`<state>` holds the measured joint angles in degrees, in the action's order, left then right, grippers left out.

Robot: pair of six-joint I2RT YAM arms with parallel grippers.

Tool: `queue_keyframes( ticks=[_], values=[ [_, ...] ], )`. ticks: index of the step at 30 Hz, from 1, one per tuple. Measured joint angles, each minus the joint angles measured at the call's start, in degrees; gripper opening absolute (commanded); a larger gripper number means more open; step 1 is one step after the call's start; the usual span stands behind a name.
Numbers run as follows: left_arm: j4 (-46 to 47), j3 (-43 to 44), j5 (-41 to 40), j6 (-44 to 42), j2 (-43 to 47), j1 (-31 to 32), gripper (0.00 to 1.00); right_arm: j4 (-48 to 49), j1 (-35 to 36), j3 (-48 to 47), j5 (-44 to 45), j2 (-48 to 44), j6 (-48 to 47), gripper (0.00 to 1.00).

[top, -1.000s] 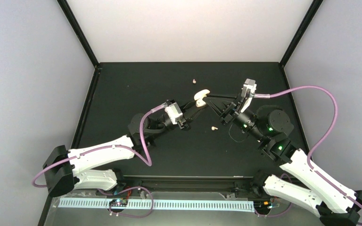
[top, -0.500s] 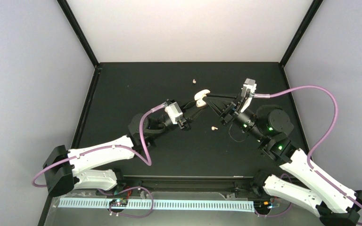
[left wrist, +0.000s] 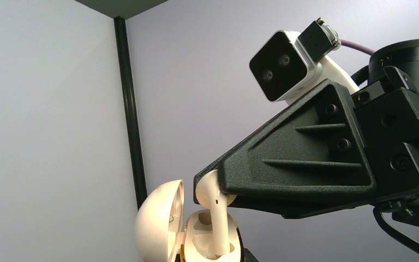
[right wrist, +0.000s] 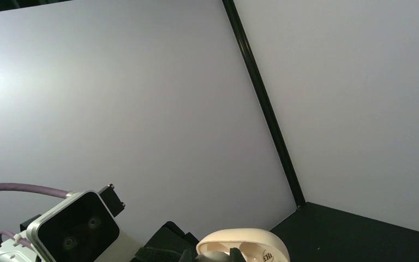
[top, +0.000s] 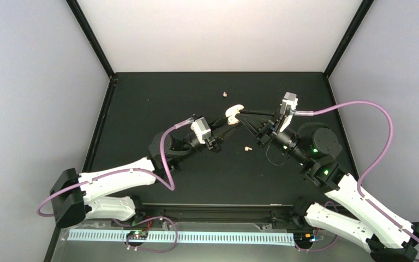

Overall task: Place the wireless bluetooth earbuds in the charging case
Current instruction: Place the earbud in the charging case.

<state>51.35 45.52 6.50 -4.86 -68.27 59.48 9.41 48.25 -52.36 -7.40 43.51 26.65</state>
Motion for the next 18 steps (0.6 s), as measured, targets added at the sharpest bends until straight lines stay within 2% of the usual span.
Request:
queue_keyframes(
  ticks=[9,18],
  values=[
    [-1.77,0.28,-0.02,2.58,0.04,0.02,0.02,-0.26,-0.02,0.55,-0.26,-0.61,-3.08,0.01],
    [-0.87,-0.15,1.75,1.31,0.48,0.13,0.01,-0.50,0.00,0.55,-0.24,-1.25,-2.91,0.01]
  ],
)
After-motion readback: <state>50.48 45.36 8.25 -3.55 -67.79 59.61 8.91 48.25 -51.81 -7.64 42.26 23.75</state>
